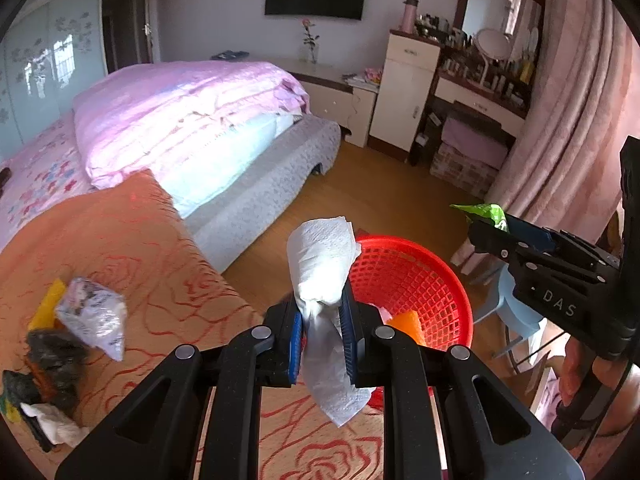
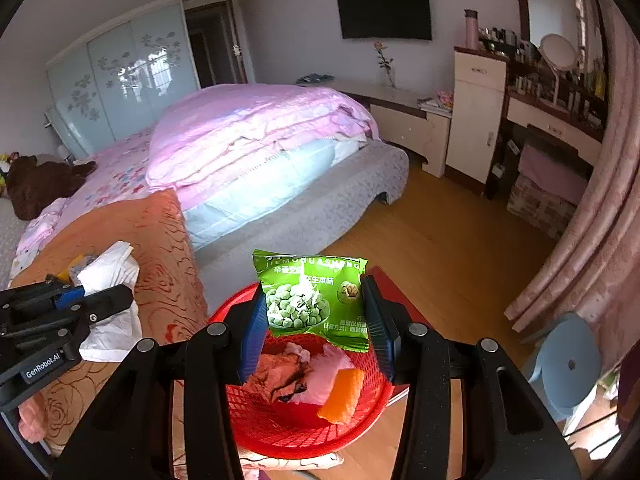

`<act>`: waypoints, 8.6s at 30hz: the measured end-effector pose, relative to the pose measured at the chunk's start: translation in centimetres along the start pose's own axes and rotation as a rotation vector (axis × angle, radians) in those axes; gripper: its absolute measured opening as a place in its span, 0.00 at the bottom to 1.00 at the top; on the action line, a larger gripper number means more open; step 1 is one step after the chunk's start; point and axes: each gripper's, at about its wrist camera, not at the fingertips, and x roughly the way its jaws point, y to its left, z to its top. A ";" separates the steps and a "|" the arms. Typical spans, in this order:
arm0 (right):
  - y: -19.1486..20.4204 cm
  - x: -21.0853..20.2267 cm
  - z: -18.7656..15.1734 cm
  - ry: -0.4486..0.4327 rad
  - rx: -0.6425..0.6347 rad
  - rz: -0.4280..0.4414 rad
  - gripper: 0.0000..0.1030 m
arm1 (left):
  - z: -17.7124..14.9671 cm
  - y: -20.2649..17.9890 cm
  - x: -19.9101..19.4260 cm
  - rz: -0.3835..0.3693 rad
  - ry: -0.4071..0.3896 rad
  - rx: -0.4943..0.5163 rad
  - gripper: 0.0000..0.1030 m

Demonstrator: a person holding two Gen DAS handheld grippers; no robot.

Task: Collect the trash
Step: 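Carry the tissue and green snack bag over the red wastebasket with both tools, then open both tools to drop the tissue and snack bag into the wastebasket, then move both tools back to the bed and grasp the white cloth with the left tool, then grasp the clear printed plastic bag with the right tool while the left tool holds the white cloth, then carry the white cloth and printed plastic bag over the wastebasket with both tools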

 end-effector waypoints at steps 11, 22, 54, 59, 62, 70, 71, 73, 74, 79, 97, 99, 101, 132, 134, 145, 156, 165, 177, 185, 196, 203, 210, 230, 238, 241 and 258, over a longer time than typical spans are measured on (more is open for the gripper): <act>-1.7 1.9 -1.2 0.050 0.064 -0.019 0.43 | -0.6 -2.0 3.9 -0.026 0.073 0.046 0.15; -1.9 3.6 -2.2 0.110 0.089 -0.014 0.45 | -1.7 -3.1 5.4 -0.089 0.113 0.084 0.39; -0.7 2.9 -2.1 0.069 0.053 -0.012 0.57 | -2.6 1.5 1.6 0.003 0.035 -0.027 0.62; 0.5 2.8 -2.4 0.061 0.020 0.003 0.59 | -3.1 3.1 0.5 0.045 0.016 -0.057 0.62; 1.4 2.7 -2.5 0.054 -0.004 0.021 0.61 | -3.5 4.1 -0.4 0.070 0.002 -0.078 0.62; 4.3 2.2 -2.8 0.050 -0.073 0.071 0.61 | -5.4 8.5 -4.0 0.167 -0.043 -0.173 0.62; 4.8 2.2 -2.9 0.053 -0.081 0.079 0.61 | -5.7 9.0 -4.4 0.182 -0.047 -0.180 0.62; 5.5 2.2 -2.9 0.058 -0.090 0.089 0.62 | -6.3 10.2 -5.3 0.214 -0.055 -0.204 0.62; 5.9 2.2 -2.9 0.062 -0.096 0.096 0.62 | -6.7 10.9 -5.8 0.229 -0.058 -0.220 0.62; 8.2 1.8 -2.7 0.066 -0.128 0.128 0.62 | -8.3 13.6 -7.9 0.308 -0.075 -0.274 0.62; 16.6 1.0 -0.9 0.041 -0.208 0.282 0.62 | -11.7 18.0 -9.2 0.319 -0.062 -0.367 0.49; 16.7 1.0 -1.2 0.046 -0.213 0.285 0.62 | -11.7 18.3 -8.5 0.314 -0.043 -0.381 0.39; 16.5 1.1 -1.3 0.052 -0.207 0.284 0.62 | -11.9 18.7 -8.1 0.311 -0.030 -0.400 0.29; 24.6 6.7 -0.1 0.106 -0.479 0.373 0.62 | -12.0 19.1 -14.2 0.332 -0.202 -0.440 0.24; 25.7 7.3 -0.1 0.106 -0.518 0.385 0.62 | -12.2 19.5 -14.1 0.337 -0.198 -0.451 0.24; 30.1 10.8 -0.2 0.154 -0.644 0.393 0.62 | -12.9 19.8 -14.0 0.341 -0.191 -0.477 0.24; 28.8 10.2 -0.9 0.163 -0.602 0.407 0.42 | -13.3 19.6 -13.8 0.337 -0.181 -0.480 0.24; 26.1 8.6 -2.3 0.176 -0.533 0.398 0.41 | -13.2 19.1 -13.2 0.345 -0.166 -0.470 0.24; 22.7 5.0 -3.2 0.146 -0.425 0.379 0.41 | -12.5 18.5 -12.2 0.355 -0.150 -0.441 0.24; 21.1 2.6 -1.8 0.087 -0.382 0.358 0.41 | -11.2 17.3 -11.8 0.357 -0.156 -0.394 0.24; 19.4 0.5 -0.3 0.024 -0.342 0.330 0.41 | -9.2 15.9 -11.5 0.350 -0.165 -0.338 0.24; 17.6 -0.1 0.7 -0.003 -0.298 0.298 0.41 | -7.5 14.5 -11.0 0.338 -0.168 -0.288 0.24; 15.5 -0.4 1.3 -0.014 -0.271 0.260 0.41 | -6.2 13.0 -10.0 0.322 -0.164 -0.243 0.24; 10.1 -0.8 1.9 -0.031 -0.189 0.153 0.41 | -2.9 9.1 -6.7 0.246 -0.131 -0.134 0.24; 7.9 -1.0 1.9 -0.032 -0.165 0.114 0.41 | -2.3 7.7 -5.4 0.209 -0.117 -0.112 0.24; 6.9 -1.0 1.6 -0.028 -0.155 0.094 0.41 | -2.0 6.8 -4.9 0.189 -0.111 -0.103 0.24; 0.8 0.8 -0.6 0.017 -0.010 0.010 0.41 | -1.1 0.6 0.9 0.065 -0.019 -0.012 0.24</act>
